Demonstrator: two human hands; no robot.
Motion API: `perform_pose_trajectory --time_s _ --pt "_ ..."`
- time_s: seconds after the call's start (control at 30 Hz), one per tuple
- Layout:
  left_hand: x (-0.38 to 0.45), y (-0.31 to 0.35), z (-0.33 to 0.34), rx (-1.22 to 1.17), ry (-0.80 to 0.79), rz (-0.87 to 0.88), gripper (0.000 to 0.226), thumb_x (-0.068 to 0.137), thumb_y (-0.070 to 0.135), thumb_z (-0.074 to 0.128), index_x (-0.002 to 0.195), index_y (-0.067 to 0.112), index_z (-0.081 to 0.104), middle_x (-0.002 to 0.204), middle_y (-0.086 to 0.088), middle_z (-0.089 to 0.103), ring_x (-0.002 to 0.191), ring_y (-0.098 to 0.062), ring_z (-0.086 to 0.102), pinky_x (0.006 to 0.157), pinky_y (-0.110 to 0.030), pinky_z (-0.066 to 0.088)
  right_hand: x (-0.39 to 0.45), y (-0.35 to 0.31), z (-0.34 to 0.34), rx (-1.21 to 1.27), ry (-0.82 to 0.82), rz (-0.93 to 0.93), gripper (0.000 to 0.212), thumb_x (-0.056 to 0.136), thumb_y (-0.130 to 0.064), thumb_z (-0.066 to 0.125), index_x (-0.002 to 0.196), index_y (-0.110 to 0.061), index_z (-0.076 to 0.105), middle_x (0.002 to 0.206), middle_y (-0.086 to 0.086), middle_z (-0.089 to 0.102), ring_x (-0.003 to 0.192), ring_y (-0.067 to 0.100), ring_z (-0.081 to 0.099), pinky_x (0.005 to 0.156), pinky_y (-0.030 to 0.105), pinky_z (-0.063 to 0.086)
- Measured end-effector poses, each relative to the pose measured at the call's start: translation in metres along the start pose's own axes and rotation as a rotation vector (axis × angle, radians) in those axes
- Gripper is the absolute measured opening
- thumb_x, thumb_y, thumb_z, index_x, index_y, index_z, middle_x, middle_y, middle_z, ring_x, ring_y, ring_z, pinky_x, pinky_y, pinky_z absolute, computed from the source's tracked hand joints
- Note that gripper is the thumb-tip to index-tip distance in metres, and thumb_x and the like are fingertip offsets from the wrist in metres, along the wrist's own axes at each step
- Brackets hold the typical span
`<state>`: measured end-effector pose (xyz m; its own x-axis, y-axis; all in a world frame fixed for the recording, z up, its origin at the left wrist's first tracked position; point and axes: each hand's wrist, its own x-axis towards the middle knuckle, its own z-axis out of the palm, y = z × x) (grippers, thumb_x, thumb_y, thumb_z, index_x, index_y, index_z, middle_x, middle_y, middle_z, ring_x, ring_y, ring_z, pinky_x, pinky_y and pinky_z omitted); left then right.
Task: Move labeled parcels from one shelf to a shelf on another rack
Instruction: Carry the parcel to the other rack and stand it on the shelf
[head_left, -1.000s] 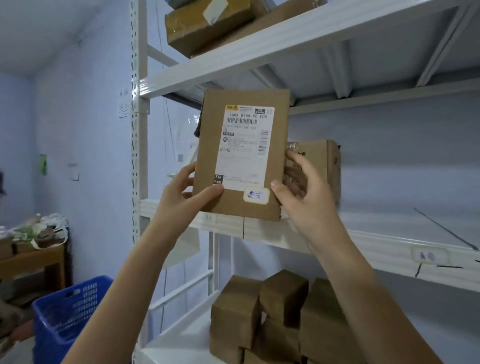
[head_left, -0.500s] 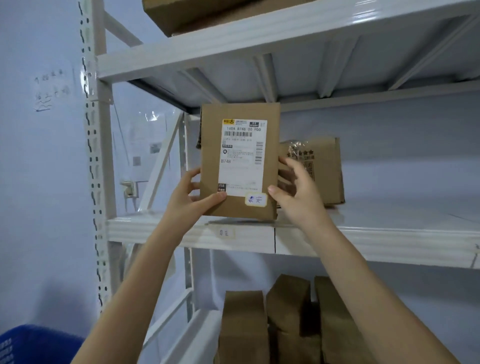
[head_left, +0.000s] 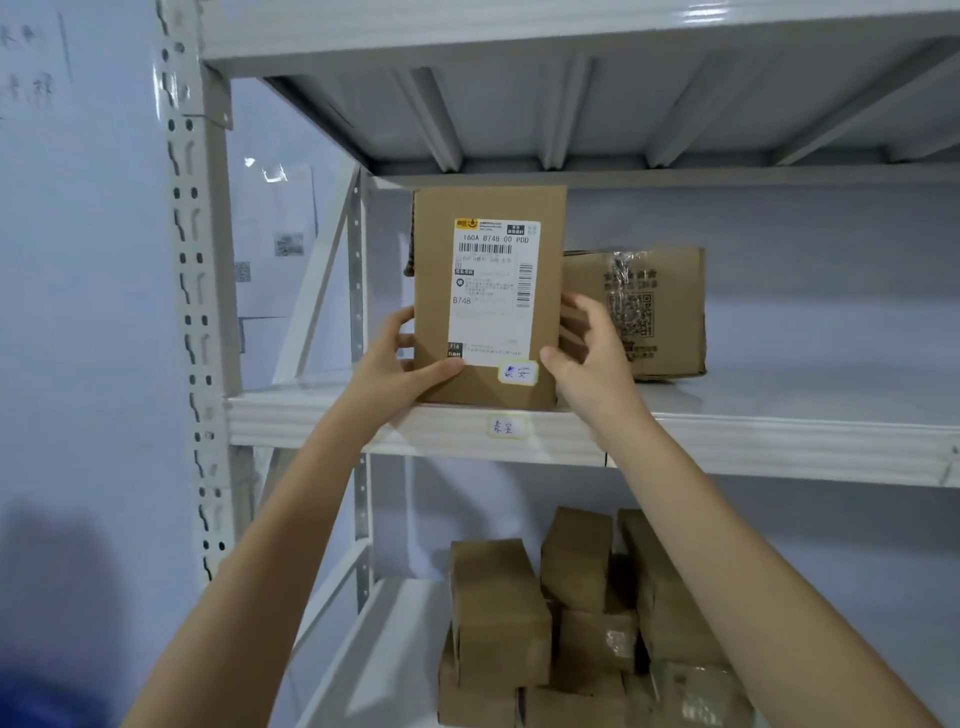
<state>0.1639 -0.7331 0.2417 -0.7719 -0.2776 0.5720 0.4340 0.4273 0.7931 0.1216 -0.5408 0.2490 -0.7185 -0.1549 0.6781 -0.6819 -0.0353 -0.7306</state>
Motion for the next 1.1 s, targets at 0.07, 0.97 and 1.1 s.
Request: perform_pose_trajectory --time_s 0.07,0.97,1.1 --pt "0.000 0.000 0.001 0.001 -0.005 0.009 0.076 0.076 0.024 0.076 0.140 0.026 0.037 0.119 -0.006 0.056 0.105 -0.024 0.065 0.084 -0.030 0.053 -0.001 0.002 0.000 0.006 0.002 -0.002 0.052 0.088 0.006 0.052 0.135 -0.011 0.037 0.141 0.006 0.047 0.126 0.014 0.045 0.106 0.026 0.039" --pt "-0.140 -0.056 0.295 0.057 -0.887 -0.188 0.029 0.091 0.018 0.053 0.118 0.007 0.053 0.102 -0.004 0.054 0.091 -0.018 0.054 0.086 -0.031 0.045 -0.210 0.177 -0.259 -0.628 0.172 0.662 0.022 0.090 -0.010 0.056 0.108 0.000 0.066 0.103 0.009 0.064 0.099 0.024 0.062 0.071 0.009 0.044" --pt "-0.155 -0.058 0.367 0.137 -1.073 -0.269 0.016 0.092 0.019 0.051 0.102 0.007 0.051 0.100 -0.011 0.052 0.086 -0.023 0.056 0.072 -0.033 0.047 -0.247 0.180 -0.329 -0.464 0.332 0.948 0.034 0.092 -0.019 0.054 0.120 0.000 0.059 0.124 0.018 0.060 0.102 0.021 0.055 0.090 0.030 0.043"
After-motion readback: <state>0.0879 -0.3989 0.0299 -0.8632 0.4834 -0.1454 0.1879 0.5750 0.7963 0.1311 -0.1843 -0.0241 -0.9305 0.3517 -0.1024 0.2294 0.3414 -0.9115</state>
